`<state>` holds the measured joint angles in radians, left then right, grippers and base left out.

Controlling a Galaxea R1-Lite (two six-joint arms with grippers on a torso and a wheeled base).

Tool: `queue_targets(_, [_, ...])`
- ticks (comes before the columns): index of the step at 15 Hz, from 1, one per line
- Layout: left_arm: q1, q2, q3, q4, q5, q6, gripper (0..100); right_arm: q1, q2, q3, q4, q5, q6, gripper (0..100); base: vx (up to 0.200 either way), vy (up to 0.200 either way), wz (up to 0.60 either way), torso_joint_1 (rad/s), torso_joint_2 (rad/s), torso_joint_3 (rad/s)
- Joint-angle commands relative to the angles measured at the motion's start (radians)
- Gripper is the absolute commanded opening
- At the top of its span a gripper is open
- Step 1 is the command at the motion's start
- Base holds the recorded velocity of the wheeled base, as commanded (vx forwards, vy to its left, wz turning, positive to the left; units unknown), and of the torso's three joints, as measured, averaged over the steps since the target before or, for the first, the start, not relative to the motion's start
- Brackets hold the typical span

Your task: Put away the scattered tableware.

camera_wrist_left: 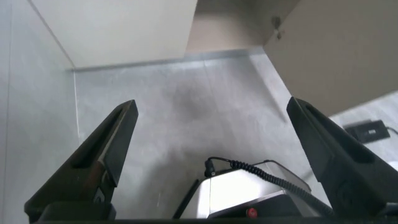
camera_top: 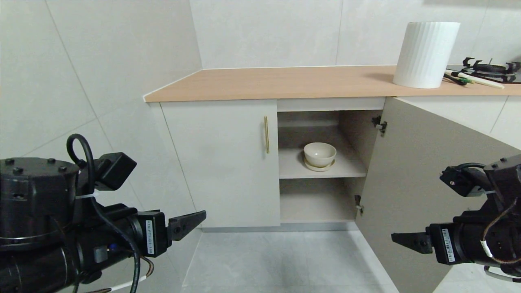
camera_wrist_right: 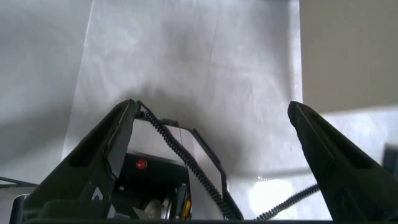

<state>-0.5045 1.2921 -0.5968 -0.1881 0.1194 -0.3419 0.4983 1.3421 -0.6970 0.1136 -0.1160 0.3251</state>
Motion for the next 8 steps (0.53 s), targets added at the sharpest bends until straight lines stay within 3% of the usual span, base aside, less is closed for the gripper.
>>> queue_targets(1, [0.000,0.004,0.000,-0.001,0.000,0.000,100,0.000,0.003,0.001,0.000,-0.001,0.000,100,0.000,0.000,0.00,0.000,0.00,0.000])
queue_targets(8, [0.000,0.006,0.000,-0.001,0.000,-0.002,100,0.000,-0.009,0.007,0.001,-0.004,0.000,100,0.000,0.000,0.00,0.000,0.00,0.000])
